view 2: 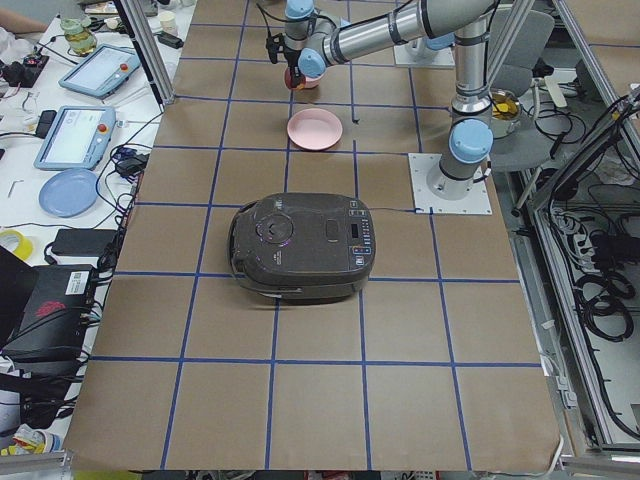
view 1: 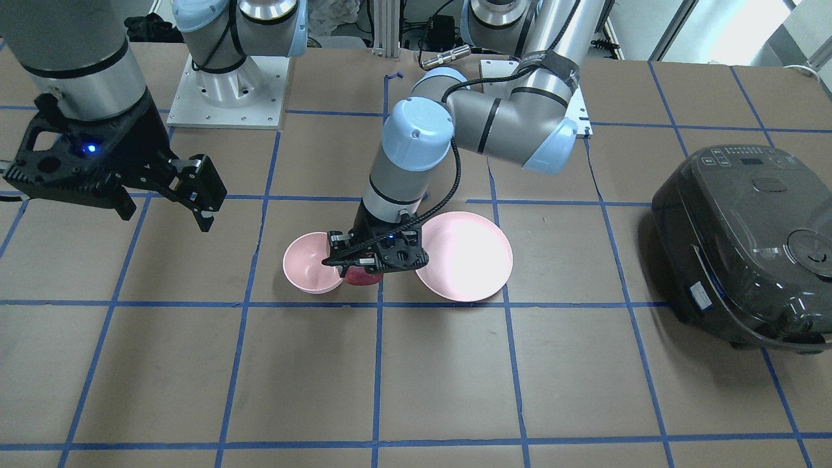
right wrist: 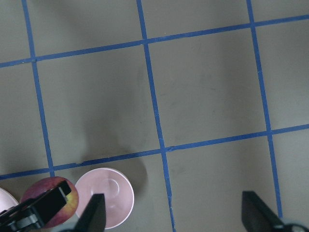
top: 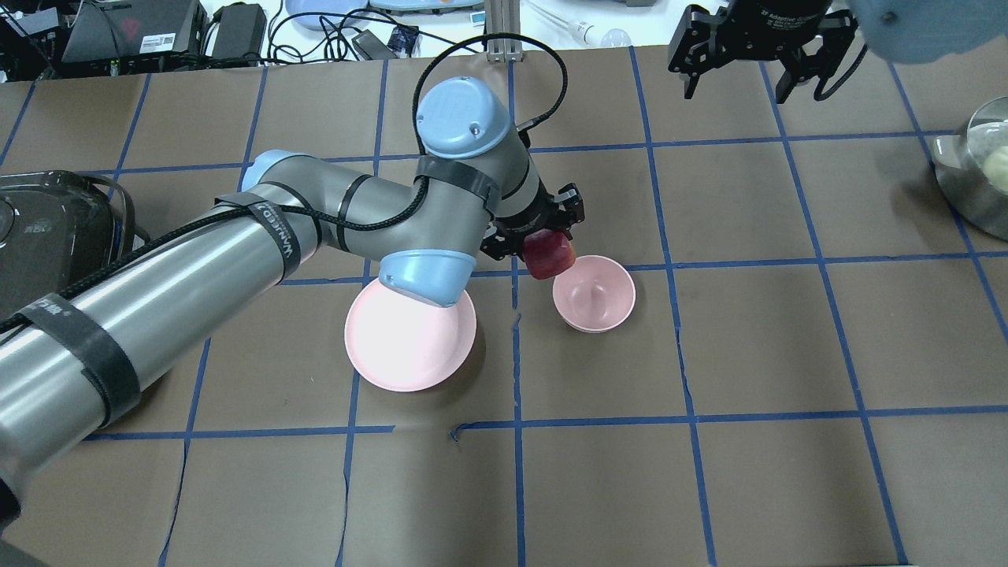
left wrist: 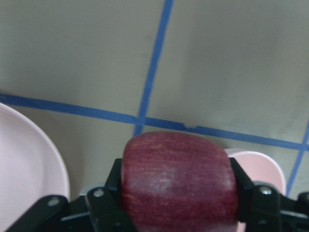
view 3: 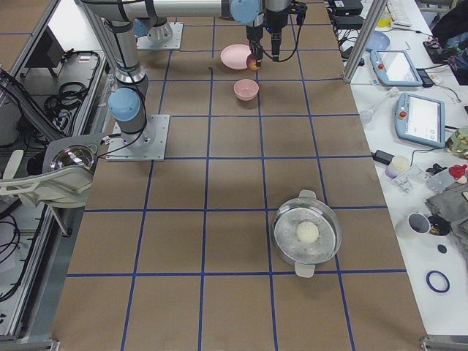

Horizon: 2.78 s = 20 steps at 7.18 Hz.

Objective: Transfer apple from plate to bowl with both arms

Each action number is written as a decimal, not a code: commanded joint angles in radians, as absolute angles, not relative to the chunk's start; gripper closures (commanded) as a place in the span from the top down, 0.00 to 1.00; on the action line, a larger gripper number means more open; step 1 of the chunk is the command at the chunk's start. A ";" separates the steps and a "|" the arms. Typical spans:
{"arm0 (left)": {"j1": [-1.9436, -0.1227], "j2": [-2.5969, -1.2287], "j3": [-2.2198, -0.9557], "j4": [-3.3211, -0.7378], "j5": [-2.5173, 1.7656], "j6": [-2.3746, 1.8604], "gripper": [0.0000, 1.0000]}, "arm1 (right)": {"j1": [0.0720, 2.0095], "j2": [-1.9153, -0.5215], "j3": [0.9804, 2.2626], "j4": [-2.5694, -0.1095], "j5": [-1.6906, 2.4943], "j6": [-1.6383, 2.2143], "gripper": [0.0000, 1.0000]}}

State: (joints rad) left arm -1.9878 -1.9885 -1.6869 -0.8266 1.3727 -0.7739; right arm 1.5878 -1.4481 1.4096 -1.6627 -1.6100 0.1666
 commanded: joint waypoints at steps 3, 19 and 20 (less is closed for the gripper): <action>-2.088 -2.072 -1.654 -0.831 1.381 -0.865 0.00 | 1.583 -1.465 1.478 -1.655 -1.609 0.166 1.00; -1.578 -1.641 -1.499 -1.539 1.583 0.081 0.96 | 1.586 -1.489 1.520 -1.726 -1.614 0.155 1.00; -1.578 -1.641 -1.500 -1.536 1.577 0.080 0.96 | 1.586 -1.489 1.520 -1.726 -1.614 0.155 1.00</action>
State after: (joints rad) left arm -1.5789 -1.6449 -1.5001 -1.5336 1.5762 0.0761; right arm 1.5861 -1.4894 1.5202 -1.7262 -1.6138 0.1549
